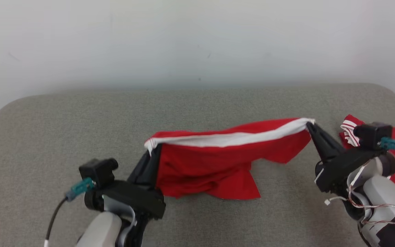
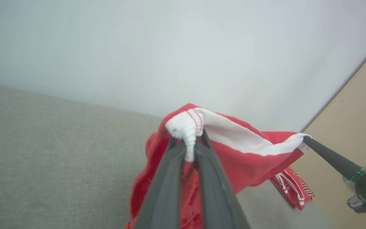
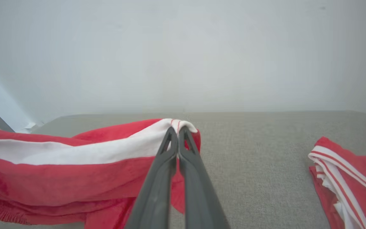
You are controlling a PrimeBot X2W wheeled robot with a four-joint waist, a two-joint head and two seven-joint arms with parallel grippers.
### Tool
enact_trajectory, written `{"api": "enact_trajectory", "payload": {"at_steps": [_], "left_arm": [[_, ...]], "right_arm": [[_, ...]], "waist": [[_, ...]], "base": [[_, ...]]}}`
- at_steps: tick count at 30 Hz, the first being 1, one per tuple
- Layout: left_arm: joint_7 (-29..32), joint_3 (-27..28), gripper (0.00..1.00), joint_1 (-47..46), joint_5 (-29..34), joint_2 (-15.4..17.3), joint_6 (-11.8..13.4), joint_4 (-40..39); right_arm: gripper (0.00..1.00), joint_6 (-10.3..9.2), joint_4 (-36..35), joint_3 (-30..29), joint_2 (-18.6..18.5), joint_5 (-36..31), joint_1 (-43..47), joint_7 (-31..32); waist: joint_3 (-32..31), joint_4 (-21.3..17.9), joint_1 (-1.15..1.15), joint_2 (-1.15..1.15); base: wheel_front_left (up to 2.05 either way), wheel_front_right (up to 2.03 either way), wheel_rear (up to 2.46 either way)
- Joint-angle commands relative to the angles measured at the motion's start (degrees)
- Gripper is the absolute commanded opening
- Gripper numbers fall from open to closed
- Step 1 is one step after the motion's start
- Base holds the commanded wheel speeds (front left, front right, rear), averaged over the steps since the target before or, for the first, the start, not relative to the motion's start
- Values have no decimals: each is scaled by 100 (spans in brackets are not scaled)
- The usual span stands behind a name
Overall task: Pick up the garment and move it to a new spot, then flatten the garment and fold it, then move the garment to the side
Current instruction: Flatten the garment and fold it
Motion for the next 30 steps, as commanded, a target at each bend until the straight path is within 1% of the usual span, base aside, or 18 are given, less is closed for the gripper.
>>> {"api": "enact_trajectory", "payload": {"at_steps": [1,4,7,10,11,12,15,18,20,22,23,24,27,30], "left_arm": [[16,44,0,-107,-50,-6,6,-43],[91,164,0,-406,-158,-10,77,-171],[189,306,0,-741,-277,29,101,-246],[278,441,0,-1157,-256,200,121,-217],[333,537,0,-1496,-302,307,109,-160],[351,587,0,-1700,-299,377,102,-118],[437,735,0,-2390,-265,607,87,-33],[464,937,0,-3192,-307,803,83,-2],[429,1120,0,-3796,-369,887,143,-45],[449,1228,0,-4317,-440,924,130,-78],[431,1258,0,-4594,-406,995,123,-90],[431,1258,0,-4594,-406,995,123,-90],[251,1384,0,-5281,-391,1075,112,-87],[7,1440,0,-5697,-301,1070,99,-96]], "right_arm": [[0,-15,-86,-62,-34,-86,-62,22],[0,-15,-473,-319,-28,-313,-181,189],[0,-15,-773,-505,116,-527,-434,439],[0,-16,-885,-524,249,-758,-888,699],[0,-16,-829,-457,361,-870,-1296,843],[0,-16,-772,-423,400,-926,-1544,888],[0,-16,-529,-399,494,-1157,-2471,881],[0,-16,-225,-396,608,-1487,-3477,718],[0,-16,-50,-449,669,-1724,-4219,529],[0,-16,148,-567,740,-1958,-4840,242],[0,-16,248,-664,764,-2083,-5129,55],[0,-16,248,-664,764,-2083,-5129,55],[0,-16,527,-991,903,-2474,-5811,-557],[0,-16,761,-1332,991,-2951,-6220,-902]], "waist": [[-16,29,1,0],[115,-7,1,0],[370,-106,1,0],[734,-249,1,0],[1035,-351,1,0],[1197,-396,1,0],[1802,-554,1,0],[2471,-698,1,0],[2962,-782,1,0],[3374,-846,1,0],[3551,-866,1,0],[3551,-866,1,0],[3940,-921,1,0],[4196,-949,1,0]], "base": [[0,0,0],[0,0,0],[0,0,0],[0,0,0],[0,0,0],[0,0,0],[0,0,0],[0,0,0],[0,0,0],[0,0,0],[0,0,0],[0,0,0],[0,0,0],[0,0,0]]}}
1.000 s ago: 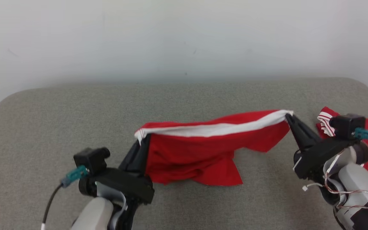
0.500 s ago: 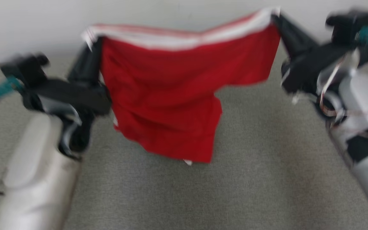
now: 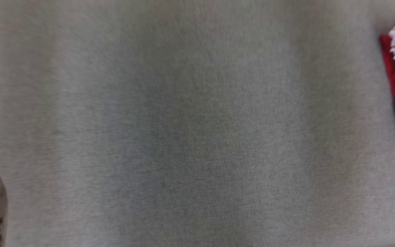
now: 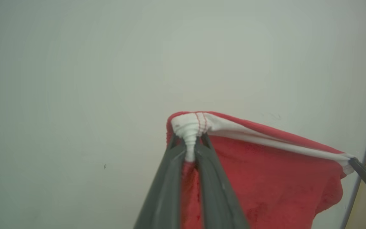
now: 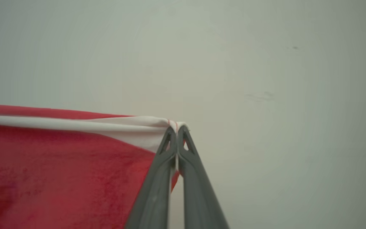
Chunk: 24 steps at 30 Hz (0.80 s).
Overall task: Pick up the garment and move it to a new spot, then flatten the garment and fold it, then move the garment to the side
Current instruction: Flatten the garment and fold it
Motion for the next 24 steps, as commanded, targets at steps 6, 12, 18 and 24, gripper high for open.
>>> {"api": "enact_trajectory", "payload": {"at_steps": [6,12,18,24], "left_arm": [[-284,-59,0,209,184,-128,-78,210],[-346,-19,0,1215,400,-388,-141,-114],[-345,-404,0,2823,449,-614,-132,-727],[-340,-630,0,4364,371,-788,-132,-741]], "right_arm": [[0,-18,509,121,208,-518,264,-148],[0,-18,314,730,-16,-297,1215,-196],[0,-18,-462,1086,-544,405,2808,-126],[0,-18,-1488,1251,-1079,1175,4651,1102]], "waist": [[1266,-324,-3,-1],[895,-185,-3,-1],[-10,1,-3,-1],[-1095,111,-3,-1]], "base": [[0,0,0],[0,0,0],[0,0,0],[0,0,0]]}}
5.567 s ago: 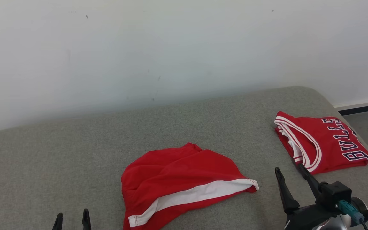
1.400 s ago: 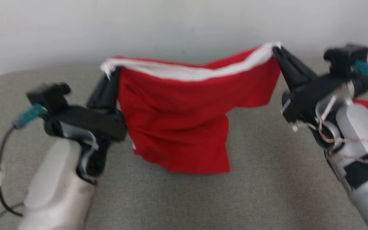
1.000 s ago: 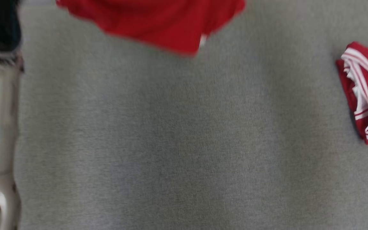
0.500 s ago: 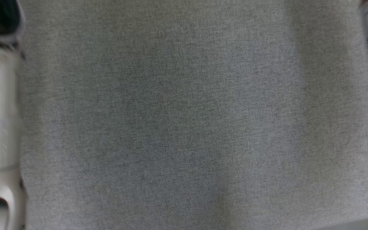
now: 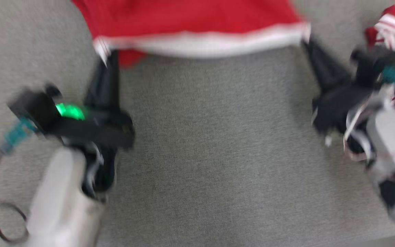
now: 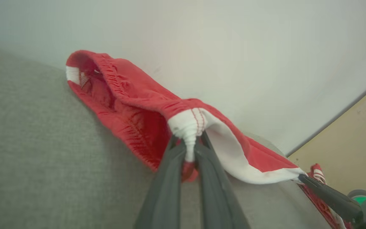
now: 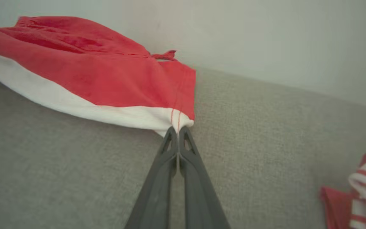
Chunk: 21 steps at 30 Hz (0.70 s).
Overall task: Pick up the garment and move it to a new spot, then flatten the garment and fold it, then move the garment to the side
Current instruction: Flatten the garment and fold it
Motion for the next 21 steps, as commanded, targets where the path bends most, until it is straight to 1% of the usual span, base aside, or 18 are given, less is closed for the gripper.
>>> {"api": "enact_trajectory", "payload": {"at_steps": [1,4,8,11,14,15,16,21], "left_arm": [[-7,-33,0,457,9,-42,6,77],[-4,-115,0,1071,121,-15,5,212],[-7,-146,0,1777,88,-35,4,341],[-8,-330,0,2273,95,103,4,449],[85,-574,0,2681,105,253,4,501],[85,-574,0,2681,105,253,4,501],[146,-651,0,2818,118,305,4,486],[646,-928,0,3457,112,607,35,293]], "right_arm": [[0,-18,-266,-14,-112,164,436,302],[0,-18,-887,1,-301,351,1286,1088],[0,-18,-1619,-127,-489,491,2286,2055],[0,-18,-2087,-329,-547,545,3034,2732],[0,-17,-2507,-621,-559,562,3760,3379],[0,-17,-2507,-621,-559,562,3760,3379],[0,-18,-2641,-709,-538,563,4012,3606],[0,-18,-3317,-1183,-384,607,5152,4644]], "waist": [[-1404,355,2,0],[-1843,312,2,0],[-2320,265,2,0],[-2619,269,2,0],[-2845,297,2,0],[-2845,297,2,0],[-2907,310,2,0],[-3154,376,2,0]], "base": [[0,0,0],[0,0,0],[0,0,0],[0,0,0],[0,0,0],[0,0,0],[0,0,0],[0,0,0]]}}
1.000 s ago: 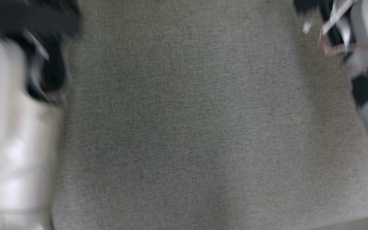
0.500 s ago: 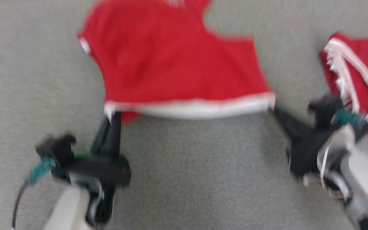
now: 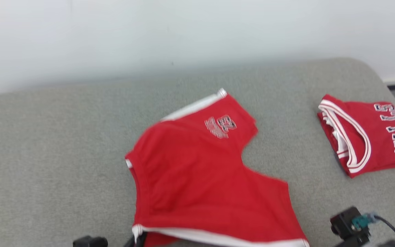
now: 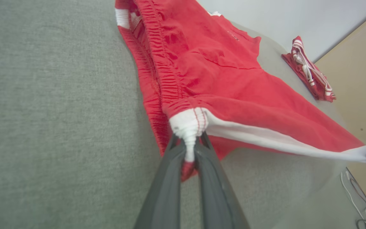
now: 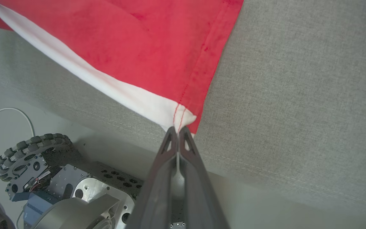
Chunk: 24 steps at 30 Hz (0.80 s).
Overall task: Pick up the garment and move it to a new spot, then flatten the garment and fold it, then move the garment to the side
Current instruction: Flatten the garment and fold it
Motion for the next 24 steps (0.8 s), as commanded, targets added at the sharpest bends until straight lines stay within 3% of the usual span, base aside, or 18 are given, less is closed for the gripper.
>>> {"api": "enact_trajectory", "payload": {"at_steps": [1,7,13,19,24], "left_arm": [[46,-7,0,114,69,64,16,-64],[659,-227,0,590,30,282,185,-690],[742,-197,0,272,-8,133,307,-1113],[700,-167,0,-470,-24,-201,355,-922],[613,-143,0,-1358,48,-576,464,-339]], "right_arm": [[0,-16,-93,-63,36,0,132,83],[0,-16,-846,-784,272,-246,939,988],[0,-16,-1104,-1134,267,-592,474,710],[0,-16,-234,-734,-83,-589,-844,160],[0,-16,1077,-232,-237,-658,-2365,-622]], "waist": [[-405,145,3,2],[-439,314,3,2],[-362,534,3,2],[-109,721,3,2],[295,945,3,2]], "base": [[0,0,0],[0,0,0],[0,0,0],[0,0,0],[0,0,0]]}}
